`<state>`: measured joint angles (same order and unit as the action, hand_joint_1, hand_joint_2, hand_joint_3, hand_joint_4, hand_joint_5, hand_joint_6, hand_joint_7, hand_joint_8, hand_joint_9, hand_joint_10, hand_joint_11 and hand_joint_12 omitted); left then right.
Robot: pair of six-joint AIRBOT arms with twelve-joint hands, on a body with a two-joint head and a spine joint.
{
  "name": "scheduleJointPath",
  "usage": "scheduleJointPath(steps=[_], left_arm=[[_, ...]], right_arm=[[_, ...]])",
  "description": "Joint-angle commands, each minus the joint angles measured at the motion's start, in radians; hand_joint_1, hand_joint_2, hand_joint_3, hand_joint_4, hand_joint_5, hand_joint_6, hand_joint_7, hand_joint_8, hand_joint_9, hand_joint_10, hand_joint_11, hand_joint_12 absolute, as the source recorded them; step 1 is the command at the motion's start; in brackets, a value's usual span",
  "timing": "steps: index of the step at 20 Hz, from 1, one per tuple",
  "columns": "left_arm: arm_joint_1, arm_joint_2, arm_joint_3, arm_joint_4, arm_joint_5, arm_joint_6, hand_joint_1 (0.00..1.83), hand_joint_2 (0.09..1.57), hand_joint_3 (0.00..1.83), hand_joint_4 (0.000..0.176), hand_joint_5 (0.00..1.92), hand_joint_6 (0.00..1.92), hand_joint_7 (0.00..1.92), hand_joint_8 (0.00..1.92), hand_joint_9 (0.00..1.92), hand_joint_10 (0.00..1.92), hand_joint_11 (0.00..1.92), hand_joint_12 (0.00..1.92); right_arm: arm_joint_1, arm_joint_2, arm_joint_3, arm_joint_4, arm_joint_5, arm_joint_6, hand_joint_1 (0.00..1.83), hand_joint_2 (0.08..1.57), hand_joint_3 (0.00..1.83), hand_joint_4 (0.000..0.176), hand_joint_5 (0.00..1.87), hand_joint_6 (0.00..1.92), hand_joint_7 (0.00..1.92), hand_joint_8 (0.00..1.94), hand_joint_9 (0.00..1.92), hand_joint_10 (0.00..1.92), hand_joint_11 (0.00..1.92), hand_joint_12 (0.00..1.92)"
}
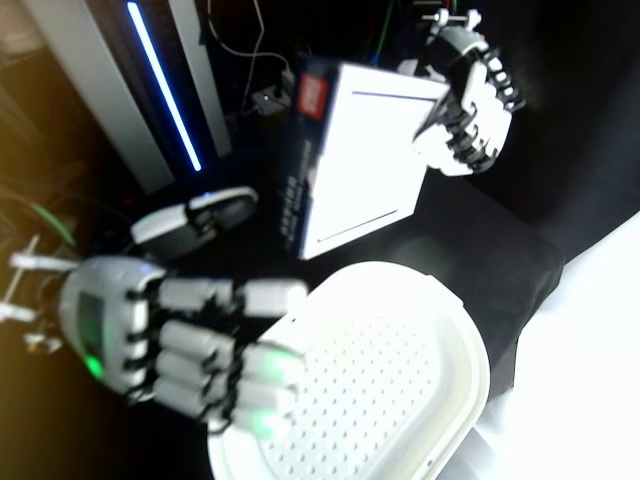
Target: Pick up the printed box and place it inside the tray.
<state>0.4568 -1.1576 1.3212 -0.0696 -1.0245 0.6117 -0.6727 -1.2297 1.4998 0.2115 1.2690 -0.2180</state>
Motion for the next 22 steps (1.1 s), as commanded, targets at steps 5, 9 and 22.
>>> scheduleJointPath(steps=[5, 9, 22], left_arm=[[-0.025, -0.025, 0.024, -0.004, -0.100, -0.010, 1.25, 1.14, 0.00, 0.000, 0.89, 0.95, 1.00, 1.18, 0.95, 1.19, 0.85, 1.46], [-0.031, -0.039, 0.033, -0.004, -0.098, -0.010, 1.25, 1.14, 0.00, 0.000, 0.87, 0.97, 1.01, 1.15, 0.98, 1.20, 0.91, 1.44], [-0.040, -0.066, 0.044, -0.004, -0.121, -0.010, 1.25, 1.14, 0.00, 0.000, 0.85, 1.00, 1.01, 1.15, 0.99, 1.14, 0.85, 1.38]], right_arm=[[0.075, -0.020, -0.004, -0.022, 0.118, 0.026, 0.53, 0.70, 0.00, 0.176, 0.00, 0.00, 0.05, 0.00, 0.01, 0.00, 0.03, 0.01], [0.131, -0.029, -0.018, -0.042, 0.121, 0.026, 0.56, 0.76, 0.02, 0.176, 0.00, 0.00, 0.02, 0.00, 0.00, 0.00, 0.01, 0.01], [0.137, -0.080, -0.027, -0.020, 0.172, 0.026, 1.28, 1.08, 0.00, 0.000, 1.11, 0.54, 1.06, 1.09, 1.08, 1.14, 0.97, 1.44]])
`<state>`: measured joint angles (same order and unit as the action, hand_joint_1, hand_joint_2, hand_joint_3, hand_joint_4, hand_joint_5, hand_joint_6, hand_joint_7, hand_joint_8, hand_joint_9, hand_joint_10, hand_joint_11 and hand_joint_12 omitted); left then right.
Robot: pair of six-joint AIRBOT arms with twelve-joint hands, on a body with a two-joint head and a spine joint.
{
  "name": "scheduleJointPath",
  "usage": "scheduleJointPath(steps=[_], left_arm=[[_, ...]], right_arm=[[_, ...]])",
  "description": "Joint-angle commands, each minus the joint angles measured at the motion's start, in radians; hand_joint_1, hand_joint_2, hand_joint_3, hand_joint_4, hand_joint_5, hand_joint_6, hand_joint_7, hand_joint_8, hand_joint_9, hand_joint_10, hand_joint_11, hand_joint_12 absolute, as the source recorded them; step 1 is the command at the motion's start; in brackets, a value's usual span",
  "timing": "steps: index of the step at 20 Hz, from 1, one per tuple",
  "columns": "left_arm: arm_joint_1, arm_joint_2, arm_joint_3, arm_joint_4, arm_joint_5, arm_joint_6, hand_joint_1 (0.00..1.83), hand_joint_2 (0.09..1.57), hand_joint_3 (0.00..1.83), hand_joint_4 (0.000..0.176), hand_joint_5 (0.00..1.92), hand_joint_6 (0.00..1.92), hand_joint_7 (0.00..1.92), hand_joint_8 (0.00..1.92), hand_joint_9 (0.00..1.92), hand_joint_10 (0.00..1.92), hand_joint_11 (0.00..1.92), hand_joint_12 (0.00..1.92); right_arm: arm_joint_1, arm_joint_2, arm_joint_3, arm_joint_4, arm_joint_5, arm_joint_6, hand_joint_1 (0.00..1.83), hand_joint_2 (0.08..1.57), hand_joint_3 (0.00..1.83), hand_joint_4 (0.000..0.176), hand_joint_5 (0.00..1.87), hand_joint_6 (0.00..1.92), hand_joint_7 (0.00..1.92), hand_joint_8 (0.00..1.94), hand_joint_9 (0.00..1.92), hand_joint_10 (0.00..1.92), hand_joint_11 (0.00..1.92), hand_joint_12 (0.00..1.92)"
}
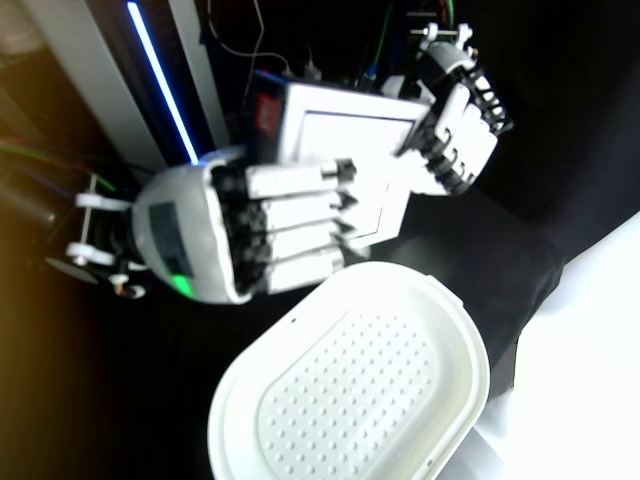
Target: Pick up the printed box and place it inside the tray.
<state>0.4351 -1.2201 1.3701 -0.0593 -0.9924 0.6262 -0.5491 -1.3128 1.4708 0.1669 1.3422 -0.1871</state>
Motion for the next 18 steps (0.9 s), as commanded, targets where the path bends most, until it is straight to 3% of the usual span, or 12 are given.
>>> scheduleJointPath(steps=[1, 2, 4, 5, 6, 8, 9, 10, 11, 12, 15, 18], left_arm=[[-0.018, -0.003, -0.005, -0.015, -0.154, -0.025, 1.25, 1.14, 0.00, 0.000, 0.85, 1.00, 1.01, 1.15, 0.99, 1.15, 0.86, 1.37], [-0.018, -0.003, -0.005, -0.015, -0.156, -0.025, 1.25, 1.13, 0.00, 0.000, 0.89, 0.97, 1.05, 1.06, 1.00, 1.06, 0.86, 1.29], [-0.017, -0.003, -0.005, -0.016, -0.159, -0.025, 1.36, 1.11, 0.00, 0.000, 0.89, 0.90, 1.03, 0.95, 0.98, 1.24, 0.84, 1.26], [-0.017, -0.002, -0.005, -0.016, -0.159, -0.025, 1.18, 1.20, 0.00, 0.000, 0.72, 1.29, 0.91, 1.18, 0.86, 0.81, 0.71, 1.19], [-0.017, -0.001, -0.005, -0.016, -0.159, -0.025, 0.80, 1.24, 0.00, 0.000, 0.46, 0.65, 0.66, 0.65, 0.73, 0.52, 0.52, 1.00], [-0.015, 0.002, -0.005, -0.016, -0.167, -0.025, 0.54, 1.12, 0.00, 0.000, 0.33, 0.06, 0.46, 0.08, 0.51, 0.10, 0.19, 0.90], [-0.015, 0.006, -0.006, -0.016, -0.170, -0.025, 0.44, 1.06, 0.00, 0.031, 0.25, 0.01, 0.35, 0.02, 0.39, 0.02, 0.04, 1.00], [-0.015, 0.010, -0.006, -0.016, -0.172, -0.027, 0.31, 0.96, 0.00, 0.090, 0.19, 0.00, 0.26, 0.00, 0.28, 0.00, 0.01, 0.89], [-0.015, 0.017, -0.008, -0.016, -0.175, -0.027, 0.31, 0.96, 0.00, 0.090, 0.19, 0.00, 0.26, 0.00, 0.28, 0.00, 0.01, 0.89], [-0.015, 0.027, -0.012, -0.016, -0.179, -0.028, 0.14, 0.86, 0.00, 0.158, 0.11, 0.00, 0.14, 0.00, 0.14, 0.00, 0.00, 0.70], [-0.014, 0.067, -0.032, -0.018, -0.192, -0.028, 0.17, 0.84, 0.00, 0.176, 0.01, 0.00, 0.07, 0.00, 0.04, 0.00, 0.00, 0.65], [0.002, 0.100, -0.047, -0.032, -0.217, -0.028, 0.09, 0.87, 0.00, 0.176, 0.05, 0.00, 0.08, 0.00, 0.05, 0.00, 0.00, 0.54]], right_arm=[[0.013, 0.006, 0.002, 0.026, 0.103, -0.005, 1.28, 1.08, 0.00, 0.000, 1.07, 0.60, 1.09, 1.05, 1.13, 1.08, 1.00, 1.42], [0.013, 0.009, 0.000, 0.028, 0.107, -0.005, 1.28, 1.07, 0.00, 0.000, 1.09, 0.56, 1.09, 1.04, 1.15, 1.02, 1.03, 1.32], [0.013, 0.011, -0.001, 0.029, 0.109, -0.005, 1.28, 1.07, 0.00, 0.000, 1.12, 0.52, 1.09, 1.04, 1.15, 0.99, 1.02, 1.28], [0.013, 0.011, -0.001, 0.029, 0.110, -0.005, 1.27, 1.07, 0.00, 0.000, 1.13, 0.53, 1.08, 1.03, 1.16, 0.94, 1.02, 1.29], [0.013, 0.012, -0.001, 0.029, 0.111, -0.005, 1.28, 1.07, 0.00, 0.000, 1.12, 0.53, 1.10, 1.02, 1.15, 0.93, 1.02, 1.30], [0.013, 0.020, -0.001, 0.029, 0.111, -0.005, 1.28, 1.06, 0.00, 0.000, 1.07, 0.63, 1.15, 0.92, 1.19, 0.87, 1.03, 1.31], [0.013, 0.024, 0.001, 0.029, 0.111, -0.005, 1.28, 1.07, 0.00, 0.000, 1.03, 0.68, 1.16, 0.91, 1.20, 0.85, 1.02, 1.33], [0.013, 0.028, 0.004, 0.029, 0.111, -0.005, 1.28, 1.08, 0.00, 0.000, 0.98, 0.75, 1.14, 0.95, 1.18, 0.88, 0.98, 1.38], [0.013, 0.030, 0.007, 0.029, 0.111, -0.005, 1.28, 1.08, 0.00, 0.000, 0.98, 0.75, 1.14, 0.95, 1.18, 0.88, 0.98, 1.38], [0.013, 0.030, 0.008, 0.028, 0.110, -0.006, 1.29, 1.06, 0.00, 0.000, 1.07, 0.63, 1.16, 0.92, 1.16, 0.93, 0.95, 1.41], [0.013, 0.071, 0.010, 0.004, 0.087, -0.008, 1.30, 1.03, 0.00, 0.000, 1.21, 0.38, 1.20, 0.86, 1.18, 0.95, 0.96, 1.37], [0.013, 0.105, 0.011, -0.007, 0.057, -0.033, 1.29, 1.05, 0.00, 0.000, 1.09, 0.57, 1.18, 0.91, 1.19, 1.04, 0.93, 1.40]])
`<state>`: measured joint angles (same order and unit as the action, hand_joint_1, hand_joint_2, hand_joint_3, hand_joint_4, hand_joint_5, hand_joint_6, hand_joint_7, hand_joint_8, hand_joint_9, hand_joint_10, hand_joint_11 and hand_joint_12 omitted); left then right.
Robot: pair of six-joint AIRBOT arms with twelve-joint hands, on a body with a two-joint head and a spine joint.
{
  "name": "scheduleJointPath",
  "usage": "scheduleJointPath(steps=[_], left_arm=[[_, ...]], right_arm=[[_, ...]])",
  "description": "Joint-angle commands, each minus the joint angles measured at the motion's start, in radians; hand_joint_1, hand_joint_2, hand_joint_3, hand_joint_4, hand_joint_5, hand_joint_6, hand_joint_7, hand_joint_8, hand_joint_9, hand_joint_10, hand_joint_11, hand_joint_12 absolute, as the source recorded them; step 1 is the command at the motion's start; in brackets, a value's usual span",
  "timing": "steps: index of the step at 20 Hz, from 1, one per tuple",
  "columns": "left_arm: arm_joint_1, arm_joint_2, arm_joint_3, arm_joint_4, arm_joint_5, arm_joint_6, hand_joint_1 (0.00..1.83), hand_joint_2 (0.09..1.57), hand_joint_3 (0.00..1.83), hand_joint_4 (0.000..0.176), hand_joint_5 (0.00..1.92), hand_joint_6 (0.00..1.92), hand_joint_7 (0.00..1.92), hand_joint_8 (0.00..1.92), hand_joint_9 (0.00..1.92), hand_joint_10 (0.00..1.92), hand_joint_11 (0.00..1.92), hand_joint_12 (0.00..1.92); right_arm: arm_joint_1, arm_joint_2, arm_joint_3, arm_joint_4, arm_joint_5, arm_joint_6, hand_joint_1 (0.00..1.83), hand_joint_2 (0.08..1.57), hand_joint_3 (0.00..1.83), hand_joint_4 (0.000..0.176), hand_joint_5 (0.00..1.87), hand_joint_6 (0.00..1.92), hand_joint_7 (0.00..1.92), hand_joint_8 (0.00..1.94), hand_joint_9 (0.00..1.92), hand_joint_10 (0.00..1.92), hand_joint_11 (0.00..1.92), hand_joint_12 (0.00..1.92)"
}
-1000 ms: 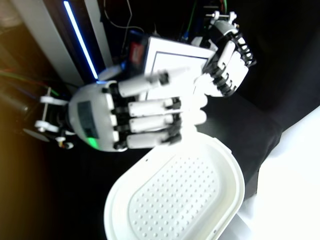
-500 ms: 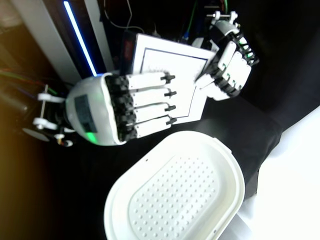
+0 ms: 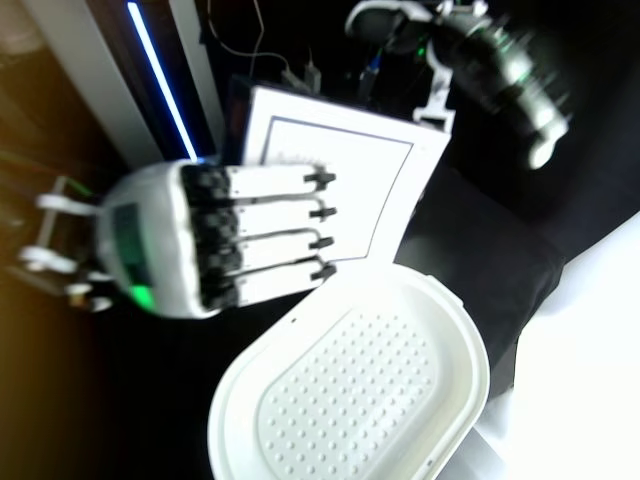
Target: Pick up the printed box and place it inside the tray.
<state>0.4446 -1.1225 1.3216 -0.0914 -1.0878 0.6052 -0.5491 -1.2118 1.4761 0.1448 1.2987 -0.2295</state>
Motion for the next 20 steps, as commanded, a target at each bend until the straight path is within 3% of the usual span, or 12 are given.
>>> scheduleJointPath(steps=[1, 3, 7, 9, 10, 11, 13, 14, 16, 18, 19, 20], left_arm=[[0.000, 0.011, -0.004, -0.006, -0.129, -0.007, 0.10, 0.85, 0.00, 0.176, 0.03, 0.00, 0.08, 0.00, 0.05, 0.00, 0.00, 0.49], [0.025, 0.031, -0.019, -0.025, -0.151, -0.005, 0.16, 0.88, 0.00, 0.173, 0.05, 0.00, 0.10, 0.00, 0.07, 0.00, 0.00, 0.64], [0.084, 0.052, -0.036, -0.060, -0.197, -0.003, 0.18, 0.88, 0.00, 0.176, 0.05, 0.00, 0.16, 0.01, 0.09, 0.01, 0.00, 0.68], [0.098, 0.055, -0.039, -0.066, -0.204, -0.003, 0.25, 0.89, 0.00, 0.165, 0.07, 0.00, 0.19, 0.00, 0.09, 0.00, 0.00, 0.47], [0.110, 0.059, -0.042, -0.072, -0.213, -0.003, 0.23, 0.91, 0.01, 0.159, 0.04, 0.00, 0.16, 0.00, 0.06, 0.00, 0.00, 0.44], [0.117, 0.062, -0.046, -0.077, -0.221, -0.003, 0.21, 0.91, 0.00, 0.166, 0.01, 0.00, 0.12, 0.00, 0.03, 0.00, 0.00, 0.39], [0.138, 0.070, -0.056, -0.089, -0.242, -0.003, 0.20, 0.92, 0.00, 0.159, 0.00, 0.00, 0.08, 0.00, 0.00, 0.00, 0.00, 0.32], [0.147, 0.072, -0.058, -0.093, -0.250, -0.003, 0.19, 0.93, 0.00, 0.149, 0.00, 0.00, 0.05, 0.00, 0.00, 0.00, 0.00, 0.23], [0.168, 0.072, -0.061, -0.103, -0.265, -0.003, 0.17, 0.93, 0.00, 0.155, 0.00, 0.00, 0.04, 0.00, 0.00, 0.00, 0.00, 0.15], [0.181, 0.072, -0.065, -0.108, -0.269, -0.004, 0.15, 0.94, 0.00, 0.159, 0.00, 0.00, 0.04, 0.00, 0.00, 0.00, 0.00, 0.22], [0.190, 0.072, -0.066, -0.114, -0.272, -0.004, 0.15, 0.94, 0.00, 0.158, 0.00, 0.00, 0.06, 0.00, 0.00, 0.00, 0.00, 0.28], [0.198, 0.072, -0.067, -0.120, -0.277, -0.004, 0.16, 0.95, 0.00, 0.153, 0.00, 0.00, 0.06, 0.00, 0.00, 0.00, 0.00, 0.30]], right_arm=[[0.013, 0.013, 0.006, 0.007, 0.094, 0.001, 1.29, 1.05, 0.00, 0.000, 1.09, 0.56, 1.19, 0.89, 1.19, 1.06, 0.91, 1.42], [0.034, 0.043, 0.008, -0.030, 0.048, -0.040, 1.21, 1.05, 0.00, 0.000, 1.11, 0.71, 1.25, 0.81, 1.21, 1.10, 0.98, 1.45], [0.111, 0.078, 0.007, -0.140, -0.078, -0.148, 1.20, 1.01, 0.00, 0.000, 1.22, 0.58, 1.34, 0.63, 1.27, 1.22, 1.12, 1.59], [0.129, 0.082, 0.006, -0.167, -0.124, -0.171, 1.20, 1.00, 0.00, 0.000, 1.24, 0.54, 1.30, 1.01, 1.30, 1.51, 1.21, 1.80], [0.148, 0.082, 0.008, -0.196, -0.165, -0.172, 1.20, 1.00, 0.00, 0.000, 1.25, 0.53, 1.17, 1.47, 1.26, 1.82, 1.28, 1.90], [0.159, 0.082, 0.008, -0.210, -0.189, -0.190, 1.20, 1.01, 0.00, 0.000, 1.22, 0.58, 1.08, 1.24, 1.12, 1.59, 1.08, 1.82], [0.203, 0.086, -0.020, -0.223, -0.254, -0.346, 1.26, 1.02, 0.00, 0.000, 1.12, 0.76, 1.30, 0.47, 1.21, 0.72, 1.05, 1.25], [0.218, 0.092, -0.035, -0.226, -0.280, -0.420, 1.37, 1.02, 0.00, 0.000, 1.04, 0.83, 1.30, 0.28, 1.22, 0.82, 1.07, 1.15], [0.249, 0.102, -0.068, -0.231, -0.319, -0.582, 1.40, 1.03, 0.00, 0.000, 1.09, 0.68, 1.25, 0.40, 1.12, 0.99, 0.90, 1.28], [0.258, 0.105, -0.085, -0.230, -0.321, -0.650, 1.29, 1.02, 0.00, 0.000, 1.18, 0.51, 1.26, 0.68, 1.11, 0.84, 0.82, 1.38], [0.260, 0.105, -0.086, -0.230, -0.321, -0.655, 1.27, 1.02, 0.00, 0.000, 1.18, 0.55, 1.24, 0.67, 1.15, 0.76, 0.88, 1.33], [0.260, 0.105, -0.086, -0.228, -0.321, -0.655, 1.37, 1.04, 0.00, 0.000, 1.08, 0.64, 1.15, 0.66, 1.15, 0.94, 0.94, 1.28]])
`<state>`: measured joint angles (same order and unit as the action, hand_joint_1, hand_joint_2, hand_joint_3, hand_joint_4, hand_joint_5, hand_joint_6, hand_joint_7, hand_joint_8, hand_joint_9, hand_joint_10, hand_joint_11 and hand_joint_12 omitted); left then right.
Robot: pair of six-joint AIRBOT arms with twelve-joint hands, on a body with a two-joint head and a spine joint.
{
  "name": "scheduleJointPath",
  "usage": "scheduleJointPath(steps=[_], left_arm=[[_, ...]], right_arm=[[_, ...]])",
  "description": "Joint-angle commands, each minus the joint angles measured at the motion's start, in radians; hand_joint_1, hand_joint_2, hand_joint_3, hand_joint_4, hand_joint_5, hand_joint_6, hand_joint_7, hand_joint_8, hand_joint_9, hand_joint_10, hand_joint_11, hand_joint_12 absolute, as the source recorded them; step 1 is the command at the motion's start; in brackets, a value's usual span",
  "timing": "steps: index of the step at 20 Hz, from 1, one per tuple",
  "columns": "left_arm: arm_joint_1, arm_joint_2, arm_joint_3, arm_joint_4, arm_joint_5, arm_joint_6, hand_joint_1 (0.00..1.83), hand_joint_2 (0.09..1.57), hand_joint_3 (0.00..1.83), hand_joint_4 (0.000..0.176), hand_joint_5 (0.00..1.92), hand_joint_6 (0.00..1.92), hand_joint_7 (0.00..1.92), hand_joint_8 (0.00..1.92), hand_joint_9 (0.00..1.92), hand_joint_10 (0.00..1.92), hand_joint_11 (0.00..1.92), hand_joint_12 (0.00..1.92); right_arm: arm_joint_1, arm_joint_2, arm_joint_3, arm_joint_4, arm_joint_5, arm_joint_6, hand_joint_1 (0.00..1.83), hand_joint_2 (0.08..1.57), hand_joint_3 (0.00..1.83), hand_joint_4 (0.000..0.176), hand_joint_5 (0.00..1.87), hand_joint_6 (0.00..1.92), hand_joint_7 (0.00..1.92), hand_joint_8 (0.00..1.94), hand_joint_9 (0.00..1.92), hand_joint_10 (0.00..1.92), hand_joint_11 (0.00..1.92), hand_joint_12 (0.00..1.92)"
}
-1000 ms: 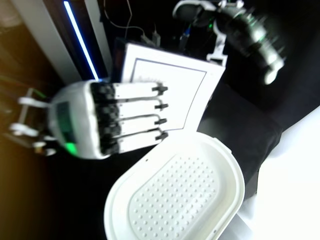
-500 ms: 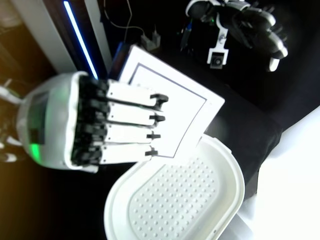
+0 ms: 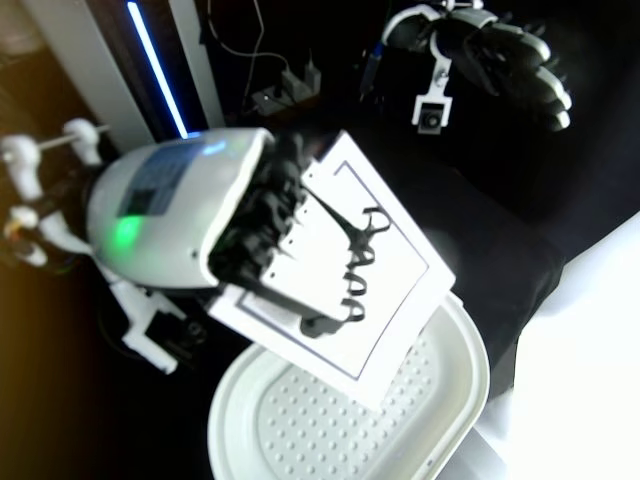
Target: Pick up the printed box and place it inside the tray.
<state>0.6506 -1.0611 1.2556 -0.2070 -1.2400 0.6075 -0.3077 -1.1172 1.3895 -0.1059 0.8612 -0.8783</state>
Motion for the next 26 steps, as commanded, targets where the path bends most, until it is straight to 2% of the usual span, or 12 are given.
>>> scheduleJointPath(steps=[1, 5, 7, 8, 10, 13, 21, 22, 23, 24, 25, 26], left_arm=[[-0.003, 0.011, -0.003, -0.009, -0.128, -0.008, 0.15, 0.95, 0.00, 0.152, 0.00, 0.00, 0.06, 0.00, 0.00, 0.00, 0.00, 0.32], [0.011, 0.011, -0.005, -0.019, -0.133, -0.009, 0.11, 0.96, 0.00, 0.160, 0.00, 0.00, 0.06, 0.00, 0.01, 0.00, 0.00, 0.48], [0.017, 0.011, -0.005, -0.025, -0.137, -0.009, 0.15, 0.96, 0.00, 0.152, 0.01, 0.00, 0.08, 0.01, 0.01, 0.00, 0.00, 0.48], [0.021, 0.011, -0.005, -0.029, -0.137, -0.010, 0.19, 0.96, 0.00, 0.151, 0.00, 0.00, 0.09, 0.01, 0.01, 0.00, 0.00, 0.48], [0.030, 0.011, -0.007, -0.036, -0.142, -0.011, 0.22, 0.95, 0.00, 0.153, 0.02, 0.00, 0.09, 0.00, 0.03, 0.00, 0.00, 0.47], [0.041, 0.012, -0.010, -0.045, -0.150, -0.014, 0.21, 0.97, 0.00, 0.164, 0.01, 0.00, 0.06, 0.00, 0.00, 0.00, 0.00, 0.31], [0.181, 0.089, -0.080, -0.108, -0.239, -0.036, 0.06, 0.98, 0.00, 0.176, 0.00, 0.00, 0.14, 0.01, 0.08, 0.00, 0.00, 0.76], [0.186, 0.091, -0.084, -0.109, -0.251, -0.036, 0.05, 0.97, 0.00, 0.176, 0.00, 0.00, 0.20, 0.00, 0.08, 0.00, 0.00, 0.72], [0.190, 0.090, -0.085, -0.109, -0.257, -0.036, 0.04, 0.97, 0.00, 0.176, 0.00, 0.00, 0.21, 0.00, 0.09, 0.01, 0.00, 0.71], [0.194, 0.088, -0.087, -0.109, -0.261, -0.035, 0.03, 0.99, 0.00, 0.176, 0.00, 0.00, 0.21, 0.00, 0.09, 0.00, 0.00, 0.67], [0.200, 0.086, -0.087, -0.113, -0.264, -0.035, 0.04, 1.00, 0.00, 0.176, 0.00, 0.00, 0.21, 0.00, 0.08, 0.00, 0.00, 0.61], [0.210, 0.082, -0.087, -0.124, -0.271, -0.035, 0.06, 1.01, 0.00, 0.176, 0.00, 0.00, 0.15, 0.00, 0.05, 0.01, 0.00, 0.50]], right_arm=[[0.018, 0.010, 0.001, 0.024, 0.117, -0.006, 1.29, 1.03, 0.00, 0.000, 1.11, 0.67, 1.22, 0.67, 1.22, 0.78, 1.01, 1.28], [0.018, 0.028, -0.004, 0.043, 0.121, 0.034, 1.29, 1.03, 0.00, 0.000, 1.16, 0.51, 1.22, 0.80, 1.21, 0.96, 1.08, 1.49], [0.018, 0.029, -0.004, 0.042, 0.122, 0.036, 1.27, 1.03, 0.00, 0.000, 1.13, 0.65, 1.24, 0.66, 1.23, 0.81, 1.06, 1.37], [0.018, 0.029, 0.001, 0.036, 0.121, 0.034, 1.37, 1.04, 0.00, 0.000, 1.08, 0.68, 1.15, 0.65, 1.12, 1.00, 0.93, 1.31], [0.018, 0.028, -0.004, 0.028, 0.120, 0.006, 1.30, 1.05, 0.00, 0.000, 1.17, 0.47, 1.10, 0.96, 1.08, 0.96, 0.89, 1.38], [0.018, 0.028, -0.002, 0.024, 0.120, -0.009, 1.29, 1.05, 0.00, 0.000, 1.16, 0.45, 1.12, 1.01, 1.06, 0.96, 0.85, 1.38], [0.010, -0.017, 0.031, 0.029, 0.118, -0.188, 1.28, 1.07, 0.00, 0.000, 1.06, 0.58, 1.11, 1.04, 0.94, 1.02, 0.78, 1.41], [0.009, -0.021, 0.040, 0.034, 0.117, -0.194, 1.11, 0.97, 0.00, 0.000, 0.80, 0.25, 0.89, 0.57, 0.71, 0.93, 0.56, 1.45], [0.005, -0.022, 0.043, 0.045, 0.115, -0.194, 0.92, 0.85, 0.00, 0.080, 0.37, 0.05, 0.55, 0.17, 0.47, 0.51, 0.22, 1.31], [-0.008, -0.023, 0.046, 0.059, 0.111, -0.205, 0.77, 0.70, 0.00, 0.157, 0.07, 0.01, 0.11, 0.03, 0.09, 0.11, 0.04, 0.62], [-0.014, -0.023, 0.042, 0.084, 0.109, -0.228, 0.69, 0.65, 0.00, 0.172, 0.01, 0.00, 0.02, 0.01, 0.02, 0.02, 0.01, 0.12], [-0.024, -0.024, 0.034, 0.122, 0.101, -0.303, 0.64, 0.63, 0.00, 0.175, 0.00, 0.00, 0.00, 0.00, 0.00, 0.00, 0.00, 0.02]])
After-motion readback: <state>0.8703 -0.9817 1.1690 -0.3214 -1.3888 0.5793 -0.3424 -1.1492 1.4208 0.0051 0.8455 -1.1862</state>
